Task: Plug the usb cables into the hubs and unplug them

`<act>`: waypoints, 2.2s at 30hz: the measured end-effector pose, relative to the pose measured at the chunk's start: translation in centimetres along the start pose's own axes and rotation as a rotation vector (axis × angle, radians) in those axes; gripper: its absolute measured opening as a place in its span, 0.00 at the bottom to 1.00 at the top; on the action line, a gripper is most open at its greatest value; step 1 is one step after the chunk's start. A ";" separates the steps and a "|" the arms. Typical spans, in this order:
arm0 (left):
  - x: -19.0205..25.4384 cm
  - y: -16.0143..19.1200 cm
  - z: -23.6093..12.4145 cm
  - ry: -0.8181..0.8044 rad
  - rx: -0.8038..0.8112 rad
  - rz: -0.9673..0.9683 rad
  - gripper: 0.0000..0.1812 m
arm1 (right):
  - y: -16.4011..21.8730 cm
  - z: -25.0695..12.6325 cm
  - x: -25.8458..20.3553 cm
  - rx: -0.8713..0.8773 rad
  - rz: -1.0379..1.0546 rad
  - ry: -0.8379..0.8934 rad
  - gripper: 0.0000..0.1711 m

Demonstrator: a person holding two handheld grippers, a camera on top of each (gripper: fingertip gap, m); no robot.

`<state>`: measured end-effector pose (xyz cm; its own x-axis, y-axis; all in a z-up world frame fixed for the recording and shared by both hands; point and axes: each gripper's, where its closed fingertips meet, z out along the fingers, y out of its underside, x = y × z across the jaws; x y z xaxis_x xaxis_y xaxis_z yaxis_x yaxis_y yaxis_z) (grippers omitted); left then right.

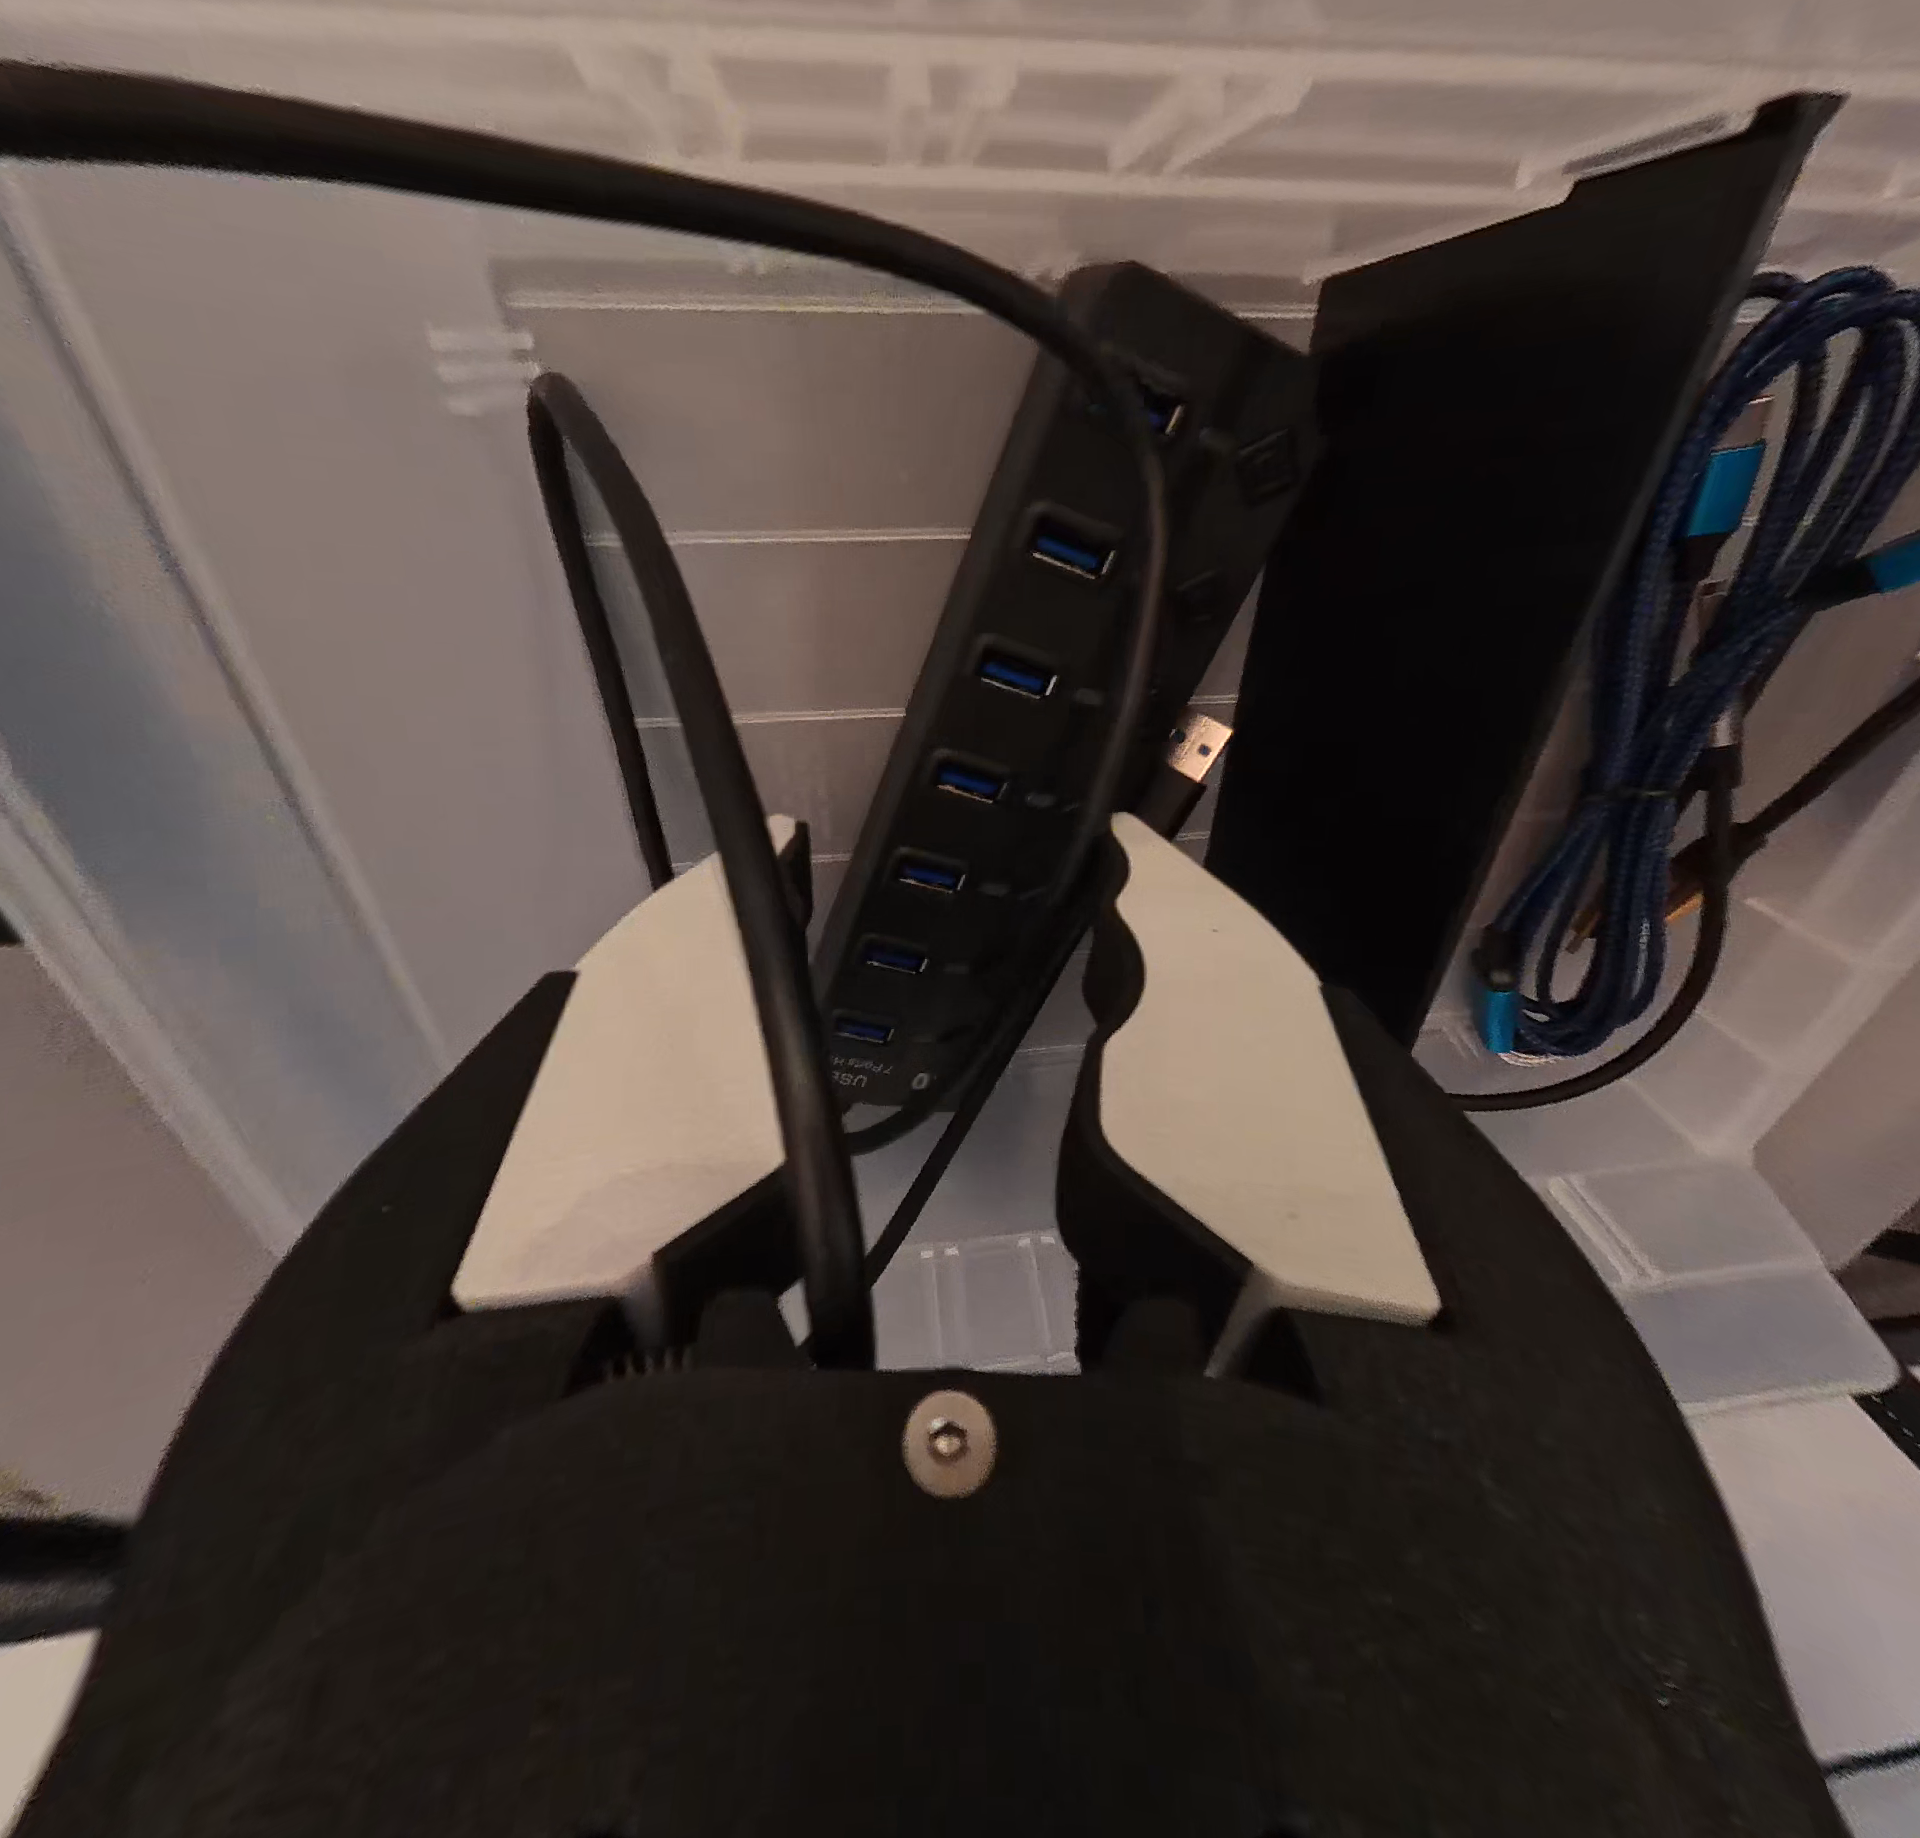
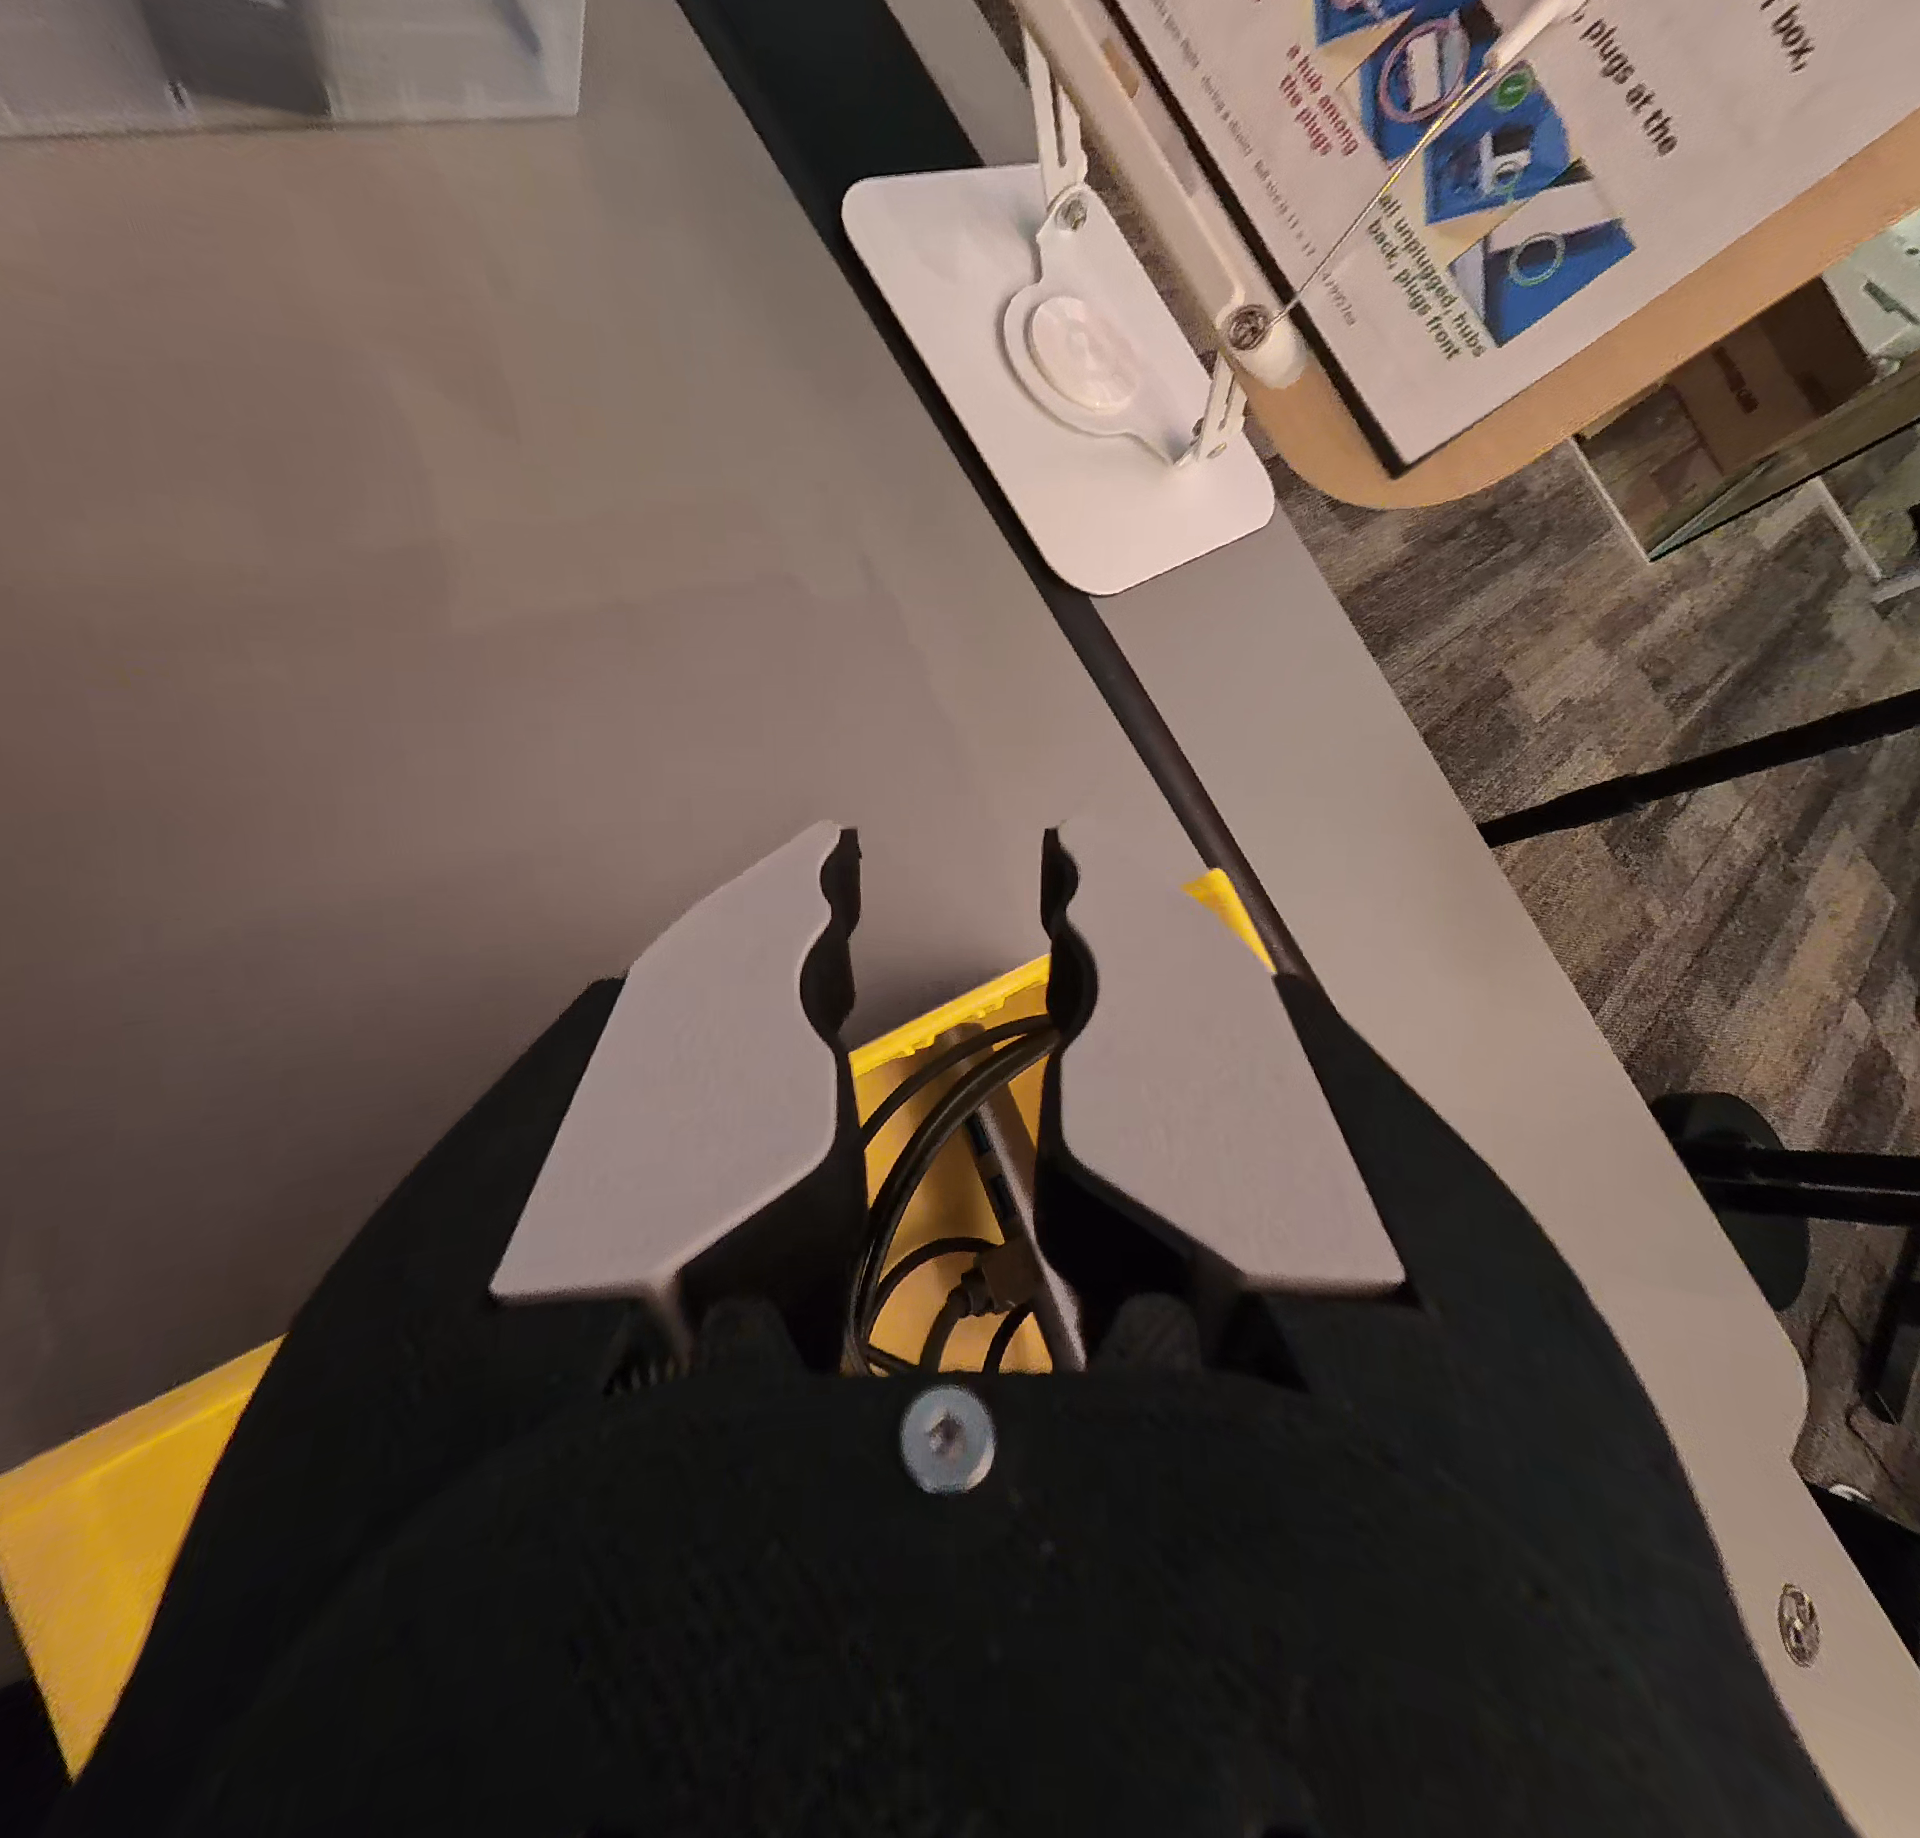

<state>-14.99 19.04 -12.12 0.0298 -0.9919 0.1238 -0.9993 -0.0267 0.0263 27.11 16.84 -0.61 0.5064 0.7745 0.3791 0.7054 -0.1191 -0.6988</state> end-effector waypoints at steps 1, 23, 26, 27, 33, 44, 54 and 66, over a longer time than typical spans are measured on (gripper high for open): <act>0.1 0.0 0.1 0.021 -0.007 -0.001 0.27 | 0.0 0.1 -0.1 0.000 -0.003 -0.002 0.20; 2.1 0.7 2.3 0.281 -0.157 0.049 0.30 | -0.3 0.8 -1.9 0.025 -0.007 -0.105 0.18; 2.6 0.8 2.4 0.321 -0.168 0.057 0.27 | -0.6 0.7 -1.9 0.045 -0.005 -0.112 0.18; 2.9 0.9 2.3 0.335 -0.181 0.057 0.27 | -0.8 0.5 -1.9 0.056 -0.003 -0.114 0.17; 2.0 0.5 0.9 0.228 -0.120 0.044 0.04 | -1.5 -0.2 -2.0 0.099 0.009 -0.124 0.17; 4.4 0.5 -0.5 0.198 -0.041 -0.023 0.00 | -1.9 -0.3 -2.6 0.098 -0.018 -0.133 0.17; 3.6 0.2 -5.9 -0.138 0.162 -0.097 0.00 | -2.1 -0.4 -2.8 0.101 -0.022 -0.142 0.17; 4.6 -0.5 -15.0 -0.345 0.191 -0.155 0.00 | -3.6 -2.2 -3.3 0.166 -0.050 -0.143 0.17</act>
<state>-14.00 16.40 3.33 0.2026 -0.9571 -0.2073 -0.9710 -0.1688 -0.1695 24.04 13.37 2.01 0.3886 0.8586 0.3343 0.6304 0.0168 -0.7761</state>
